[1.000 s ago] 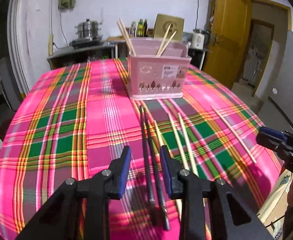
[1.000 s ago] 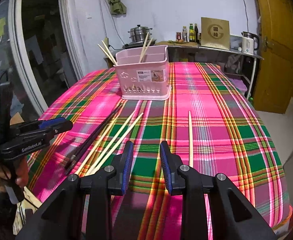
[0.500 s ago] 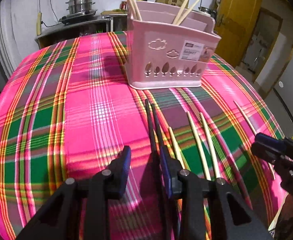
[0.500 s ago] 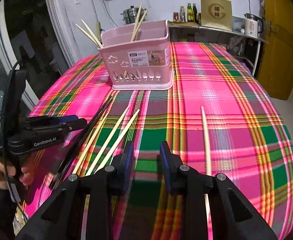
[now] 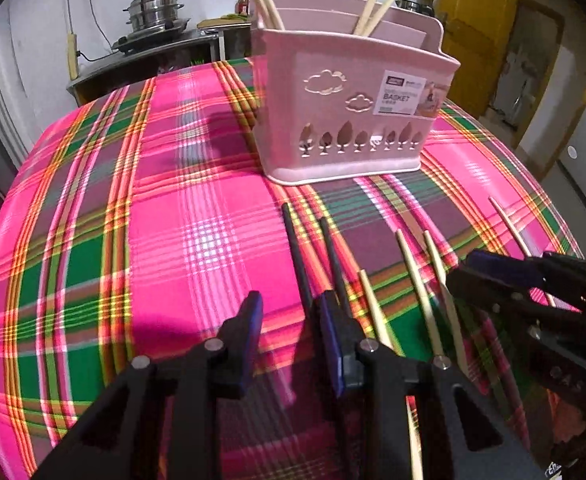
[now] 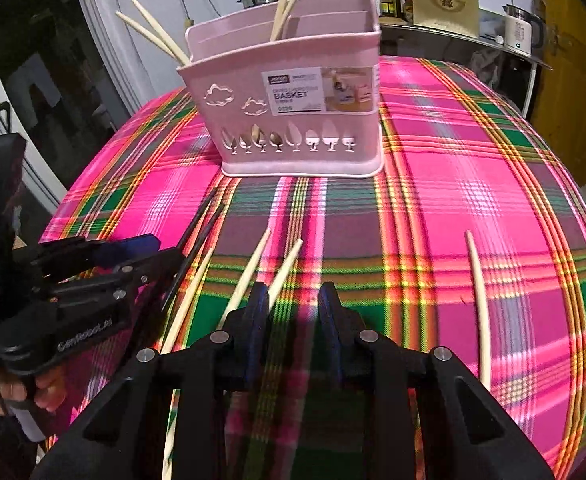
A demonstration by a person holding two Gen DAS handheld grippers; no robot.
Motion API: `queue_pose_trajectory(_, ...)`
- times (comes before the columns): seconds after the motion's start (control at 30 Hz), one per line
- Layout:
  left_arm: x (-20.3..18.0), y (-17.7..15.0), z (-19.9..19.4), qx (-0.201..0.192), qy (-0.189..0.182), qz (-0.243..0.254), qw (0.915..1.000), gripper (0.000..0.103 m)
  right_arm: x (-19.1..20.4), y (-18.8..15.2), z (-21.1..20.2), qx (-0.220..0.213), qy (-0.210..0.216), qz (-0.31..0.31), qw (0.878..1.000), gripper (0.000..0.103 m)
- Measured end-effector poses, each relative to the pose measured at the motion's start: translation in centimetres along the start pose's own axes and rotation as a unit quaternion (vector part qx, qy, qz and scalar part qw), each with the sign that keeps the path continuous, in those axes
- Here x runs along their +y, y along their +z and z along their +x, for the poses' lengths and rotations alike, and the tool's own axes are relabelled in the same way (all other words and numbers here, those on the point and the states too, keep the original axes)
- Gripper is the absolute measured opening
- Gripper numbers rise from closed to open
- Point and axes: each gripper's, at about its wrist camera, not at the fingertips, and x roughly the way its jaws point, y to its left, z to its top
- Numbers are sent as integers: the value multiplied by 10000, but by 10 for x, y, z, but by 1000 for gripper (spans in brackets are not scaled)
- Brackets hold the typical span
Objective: Organize utensils
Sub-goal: 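Grasp a dark chopstick with the left tool while the right tool grasps a wooden chopstick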
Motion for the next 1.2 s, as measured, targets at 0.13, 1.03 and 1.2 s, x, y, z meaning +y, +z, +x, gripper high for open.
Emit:
queue_pose_trajectory(0.13, 8, -4, -3, 13, 48, -38, 10000, 31, 5, 6, 9, 54, -118, -62, 9999, 26)
queue_pose_trajectory(1.03, 4, 22, 6, 215, 19, 43, 9998, 7, 14, 20, 13, 216, -469, -386, 9979, 5)
queue_pose_trajectory(1.2, 9, 26, -22, -104, -104, -29, 9999, 6, 7, 26, -7, -21, -146, -271, 9995, 5)
